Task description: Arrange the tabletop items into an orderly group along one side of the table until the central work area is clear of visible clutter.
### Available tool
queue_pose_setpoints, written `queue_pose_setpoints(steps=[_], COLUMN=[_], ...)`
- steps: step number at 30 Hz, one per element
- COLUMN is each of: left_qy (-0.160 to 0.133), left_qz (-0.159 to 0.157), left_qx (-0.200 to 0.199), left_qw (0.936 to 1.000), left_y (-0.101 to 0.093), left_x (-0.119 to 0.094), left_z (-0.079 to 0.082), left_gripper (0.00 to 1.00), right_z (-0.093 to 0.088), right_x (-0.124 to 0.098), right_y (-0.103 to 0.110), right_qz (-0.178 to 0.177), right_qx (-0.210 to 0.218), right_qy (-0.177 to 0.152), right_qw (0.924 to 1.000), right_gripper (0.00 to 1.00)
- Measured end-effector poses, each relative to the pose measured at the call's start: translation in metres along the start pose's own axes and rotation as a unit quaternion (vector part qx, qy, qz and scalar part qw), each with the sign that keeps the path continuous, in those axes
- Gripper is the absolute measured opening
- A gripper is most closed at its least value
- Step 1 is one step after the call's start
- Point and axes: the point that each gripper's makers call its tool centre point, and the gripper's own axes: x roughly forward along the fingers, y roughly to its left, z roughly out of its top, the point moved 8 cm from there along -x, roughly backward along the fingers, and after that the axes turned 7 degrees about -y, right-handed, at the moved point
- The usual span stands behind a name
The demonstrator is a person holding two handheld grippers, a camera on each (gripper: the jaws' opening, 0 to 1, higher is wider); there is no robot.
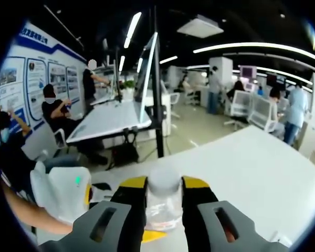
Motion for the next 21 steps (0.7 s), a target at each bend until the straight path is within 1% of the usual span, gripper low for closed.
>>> queue_pose_setpoints(steps=[8,11,18,21], left_qy=[-0.002,-0.003,0.0,0.003], left_qz=[0.0,-0.002,0.006,0.01], left_qx=[0.0,0.006,0.01,0.009], left_qw=[1.0,1.0,0.9999,0.9999], left_y=[0.0013,-0.0019,-0.0059,-0.0053], left_x=[-0.0011,-0.0011,-0.0038,-0.0045], left_z=[0.0012,0.0024,0.0004,-0.0011], left_gripper=[0.36,0.36,0.35,0.35], right_z=[0.0015,0.0023,0.0042,0.0056], right_x=[0.0011,0.0007,-0.0007,-0.0012], right_y=[0.0001,0.0002,-0.0009,-0.0048], right_qz=[0.001,0.002,0.002,0.0], right_qx=[0.002,0.002,0.001,0.005], right_qy=[-0.001,-0.002,0.003,-0.001], right_qw=[1.0,1.0,1.0,1.0], right_gripper=[0.24,0.23,0.24,0.26])
